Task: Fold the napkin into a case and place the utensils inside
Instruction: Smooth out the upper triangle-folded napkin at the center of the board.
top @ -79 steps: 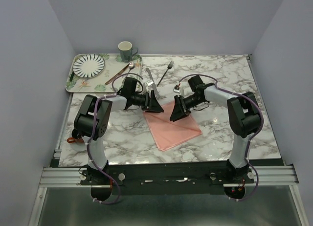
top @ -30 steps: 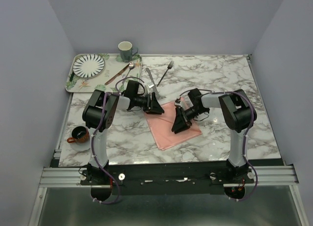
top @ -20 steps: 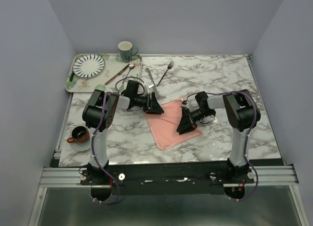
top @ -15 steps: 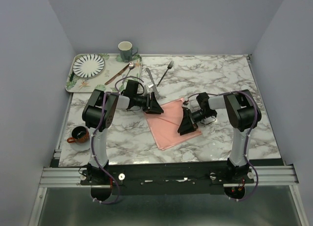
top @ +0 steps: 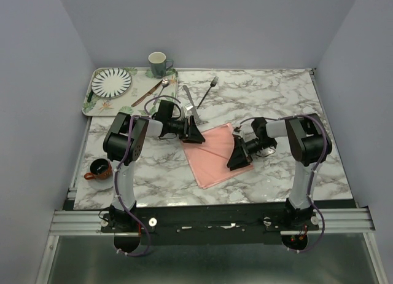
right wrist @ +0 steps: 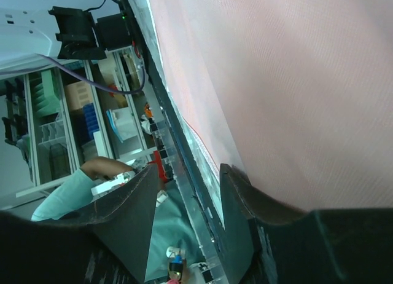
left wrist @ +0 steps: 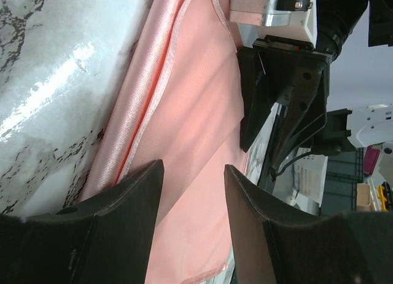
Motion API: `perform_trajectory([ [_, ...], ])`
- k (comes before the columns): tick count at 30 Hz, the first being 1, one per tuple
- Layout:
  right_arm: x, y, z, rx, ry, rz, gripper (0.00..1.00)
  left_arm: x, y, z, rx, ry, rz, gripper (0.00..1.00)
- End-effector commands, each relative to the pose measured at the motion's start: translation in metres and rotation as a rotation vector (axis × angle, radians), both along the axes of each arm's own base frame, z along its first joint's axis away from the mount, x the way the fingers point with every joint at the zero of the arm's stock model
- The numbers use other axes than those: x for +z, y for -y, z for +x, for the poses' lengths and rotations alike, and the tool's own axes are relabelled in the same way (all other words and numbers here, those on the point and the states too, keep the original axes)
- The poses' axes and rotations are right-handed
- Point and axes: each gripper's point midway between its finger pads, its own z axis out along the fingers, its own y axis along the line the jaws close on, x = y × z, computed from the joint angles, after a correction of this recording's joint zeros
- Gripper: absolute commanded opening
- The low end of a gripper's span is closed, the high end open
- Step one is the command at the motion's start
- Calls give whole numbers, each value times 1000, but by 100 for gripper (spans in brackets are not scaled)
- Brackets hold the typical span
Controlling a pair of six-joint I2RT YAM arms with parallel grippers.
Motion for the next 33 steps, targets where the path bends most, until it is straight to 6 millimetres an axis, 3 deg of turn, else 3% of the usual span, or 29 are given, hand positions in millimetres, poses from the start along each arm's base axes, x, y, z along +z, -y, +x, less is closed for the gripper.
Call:
perform_trajectory([
  [1,21,3,6,-9,54,-10,53,12,-4,5,-1,93,17,60],
  [4,53,-2,18,-19,139,21,53,51,5,-2,-52,182,-41,63],
  [6,67,-3,23,-33,179,9,51,65,8,-5,-60,213,-54,64],
  [10,67,1,26,-64,192,-55,39,83,10,-21,-81,229,-64,64],
  [14,46,7,29,-79,183,-140,28,72,24,-46,-139,204,-38,62],
  [18,31,13,30,-80,185,-214,24,60,48,-73,-229,194,-6,51],
  [27,-2,32,38,-88,191,-396,15,30,72,-63,-260,118,25,33],
  [33,-16,42,41,-71,178,-480,12,4,71,-57,-236,33,71,33],
])
